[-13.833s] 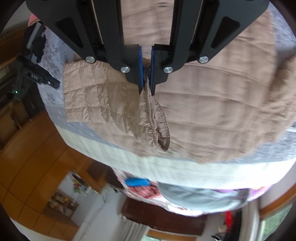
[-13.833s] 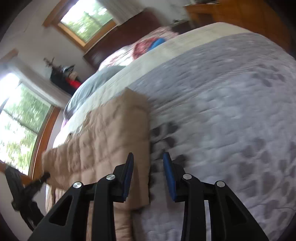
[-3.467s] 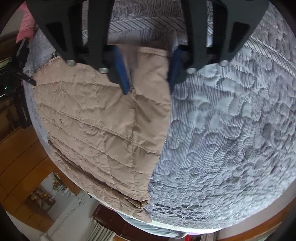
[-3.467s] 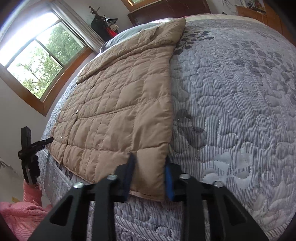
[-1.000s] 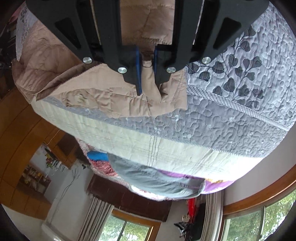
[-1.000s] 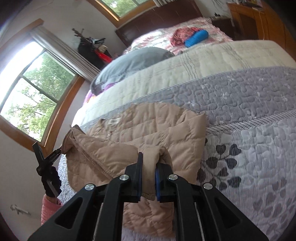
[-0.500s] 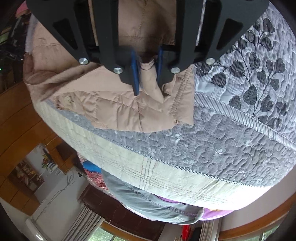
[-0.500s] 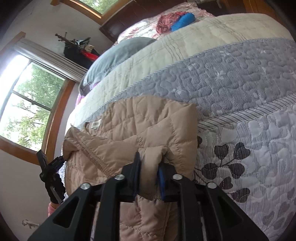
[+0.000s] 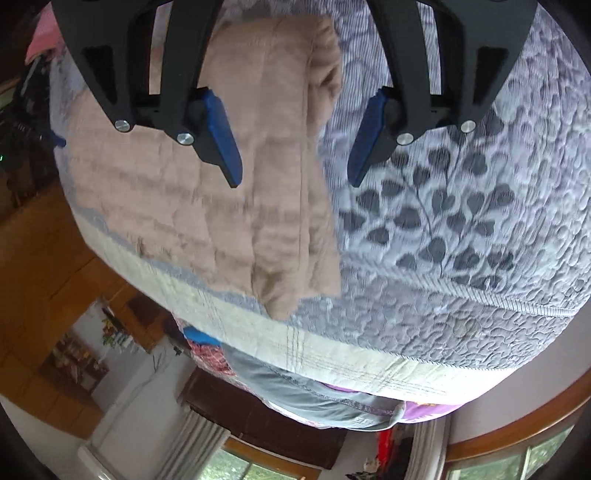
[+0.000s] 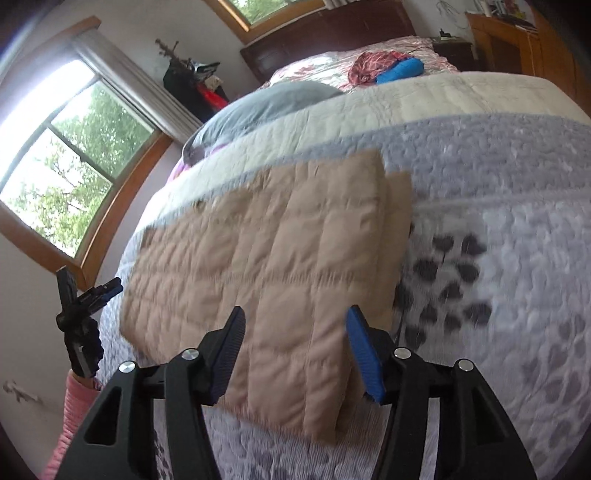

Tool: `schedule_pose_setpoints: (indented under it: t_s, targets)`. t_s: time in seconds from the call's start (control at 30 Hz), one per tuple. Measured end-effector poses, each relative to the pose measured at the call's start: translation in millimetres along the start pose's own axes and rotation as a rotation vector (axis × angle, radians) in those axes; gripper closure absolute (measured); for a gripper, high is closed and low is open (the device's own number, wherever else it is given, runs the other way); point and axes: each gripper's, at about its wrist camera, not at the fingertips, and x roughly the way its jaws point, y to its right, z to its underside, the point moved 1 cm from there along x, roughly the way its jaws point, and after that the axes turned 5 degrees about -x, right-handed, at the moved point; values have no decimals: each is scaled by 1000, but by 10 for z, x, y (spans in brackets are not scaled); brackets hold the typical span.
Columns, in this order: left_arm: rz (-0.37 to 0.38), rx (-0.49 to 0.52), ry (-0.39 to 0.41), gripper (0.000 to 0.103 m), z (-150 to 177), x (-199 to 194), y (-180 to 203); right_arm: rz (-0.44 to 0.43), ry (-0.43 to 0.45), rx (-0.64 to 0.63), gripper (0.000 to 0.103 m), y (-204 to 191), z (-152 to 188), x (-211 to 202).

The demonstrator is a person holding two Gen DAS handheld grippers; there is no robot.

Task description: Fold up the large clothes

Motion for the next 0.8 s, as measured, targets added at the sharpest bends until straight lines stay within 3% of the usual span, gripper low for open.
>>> schedule_pose_setpoints:
  t_s: [0.1,0.2,0.23,0.27,0.33,0.43,0.5,0.63,0.73,0.8]
  targets:
    - [5,18,2,44,168,-7,6,18,-22,-10,52,-60,111,119]
    - [-8,40,22,50,294,13,90,60,-33,-10,62,-46,125,231]
    - [-16,51,25,63,315,32,135,64,-41,-5,66,-36,124,268]
    - [-36,66,29,67,331,58,185,83,-49,-3,70,-39,110,306]
    - [-71,89,46,74,335,91,270,111,-41,-14,85,-60,80,321]
    - [-78,90,64,87,337,75,329,113,-19,-14,95,-80,41,265]
    - [-62,82,84,89,319,16,334,104,0,-11,103,-78,32,211]
    - [-44,43,106,90,295,-33,232,88,44,17,103,-22,-10,131]
    - [-84,40,62,89,329,190,106,97,10,44,103,60,-26,260]
    - [-61,18,38,88,363,339,5,90,-15,50,103,107,-2,351]
